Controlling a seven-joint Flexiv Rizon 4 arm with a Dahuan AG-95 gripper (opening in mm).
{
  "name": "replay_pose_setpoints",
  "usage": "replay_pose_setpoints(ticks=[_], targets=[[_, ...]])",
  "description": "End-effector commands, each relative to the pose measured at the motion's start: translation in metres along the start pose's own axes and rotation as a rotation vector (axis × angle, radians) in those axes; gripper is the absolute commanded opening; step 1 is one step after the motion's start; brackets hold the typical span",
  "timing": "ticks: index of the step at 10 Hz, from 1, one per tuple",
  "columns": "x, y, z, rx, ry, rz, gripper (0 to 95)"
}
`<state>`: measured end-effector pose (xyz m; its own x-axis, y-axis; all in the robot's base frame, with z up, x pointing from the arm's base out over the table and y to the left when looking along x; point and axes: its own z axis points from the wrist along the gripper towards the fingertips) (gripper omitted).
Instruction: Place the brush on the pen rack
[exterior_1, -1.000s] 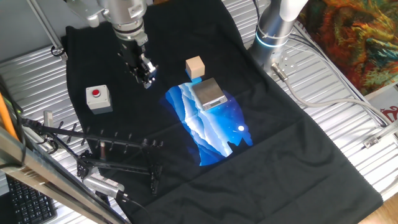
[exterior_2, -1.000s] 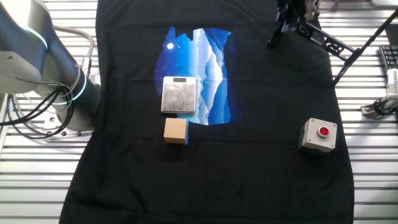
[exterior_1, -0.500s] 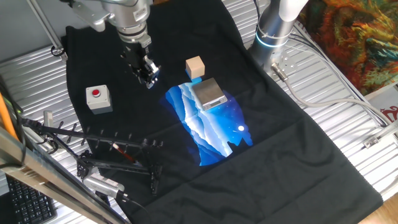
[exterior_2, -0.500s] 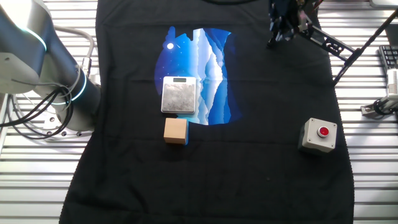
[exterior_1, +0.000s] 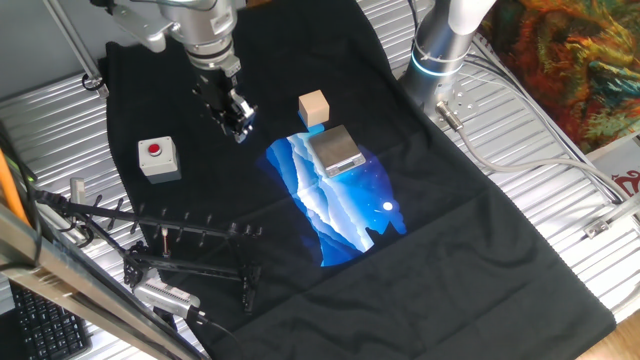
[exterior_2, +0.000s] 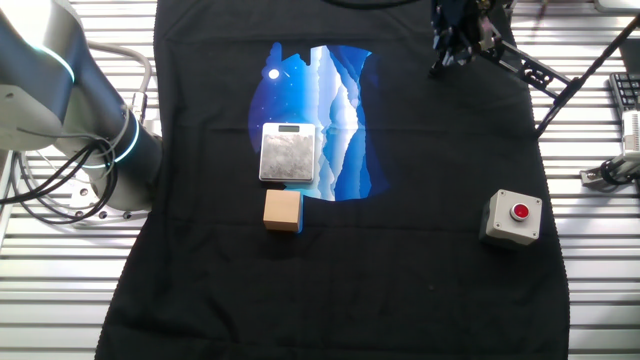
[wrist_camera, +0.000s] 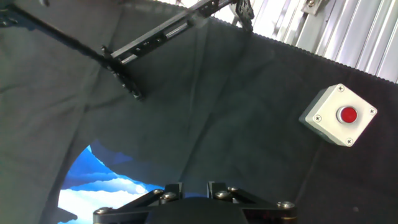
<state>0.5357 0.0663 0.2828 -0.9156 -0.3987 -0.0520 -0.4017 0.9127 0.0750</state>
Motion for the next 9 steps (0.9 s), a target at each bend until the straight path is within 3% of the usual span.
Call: replay_pose_setpoints(ticks=[1,9], targets=[[-0.0017,0.0003,-0.0007,-0.005,0.002,-0.015,19.0],[-0.0039,0.0018,-0.0032,-0.005,0.004,-0.054,19.0]])
